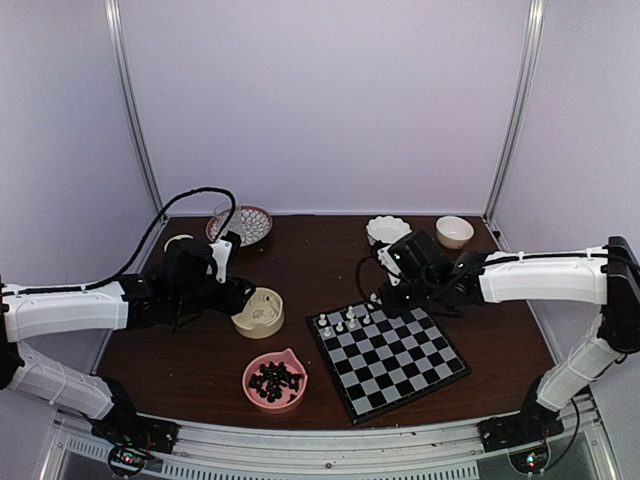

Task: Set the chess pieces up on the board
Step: Place the pawn at d2.

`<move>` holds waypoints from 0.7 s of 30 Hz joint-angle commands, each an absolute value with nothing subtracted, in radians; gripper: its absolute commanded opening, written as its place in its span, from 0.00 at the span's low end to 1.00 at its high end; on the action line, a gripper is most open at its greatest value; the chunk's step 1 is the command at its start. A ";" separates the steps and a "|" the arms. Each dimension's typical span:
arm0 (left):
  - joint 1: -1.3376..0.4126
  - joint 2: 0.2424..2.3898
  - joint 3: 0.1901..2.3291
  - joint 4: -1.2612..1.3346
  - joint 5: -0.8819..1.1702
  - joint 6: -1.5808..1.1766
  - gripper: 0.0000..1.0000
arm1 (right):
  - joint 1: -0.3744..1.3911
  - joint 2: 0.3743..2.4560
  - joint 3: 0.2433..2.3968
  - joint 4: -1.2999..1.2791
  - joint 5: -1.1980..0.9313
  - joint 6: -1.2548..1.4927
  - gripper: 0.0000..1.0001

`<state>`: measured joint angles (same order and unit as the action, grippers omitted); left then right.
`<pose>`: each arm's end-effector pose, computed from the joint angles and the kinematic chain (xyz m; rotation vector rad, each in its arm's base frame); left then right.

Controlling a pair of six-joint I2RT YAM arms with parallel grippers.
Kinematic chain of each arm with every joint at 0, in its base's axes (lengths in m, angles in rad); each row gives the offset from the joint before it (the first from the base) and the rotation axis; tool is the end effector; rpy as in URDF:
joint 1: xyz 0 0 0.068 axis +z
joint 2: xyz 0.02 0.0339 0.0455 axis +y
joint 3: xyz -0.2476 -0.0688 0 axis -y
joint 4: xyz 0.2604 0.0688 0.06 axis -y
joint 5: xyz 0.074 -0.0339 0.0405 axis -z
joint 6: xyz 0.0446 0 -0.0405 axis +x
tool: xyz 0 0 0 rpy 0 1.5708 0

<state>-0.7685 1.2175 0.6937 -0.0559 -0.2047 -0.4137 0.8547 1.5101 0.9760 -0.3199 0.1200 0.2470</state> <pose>0.2136 -0.1938 0.2031 0.2644 2.1579 -0.4688 0.2255 0.2510 0.1906 -0.6798 2.3520 0.3546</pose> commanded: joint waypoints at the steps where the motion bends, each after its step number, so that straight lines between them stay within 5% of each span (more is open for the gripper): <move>1: -0.766 1.200 0.687 -0.015 -0.189 -0.413 0.48 | 0.828 1.566 1.036 -0.301 0.089 0.291 0.00; 21: -0.765 1.197 0.687 -0.015 -0.183 -0.412 0.48 | 0.796 1.723 1.037 -0.238 0.073 0.292 0.00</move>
<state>-0.7685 1.2171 0.6937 -0.0540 -0.1970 -0.4133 0.8051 1.6985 1.0149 -0.2481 0.0780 0.2878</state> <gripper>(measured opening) 0.482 0.063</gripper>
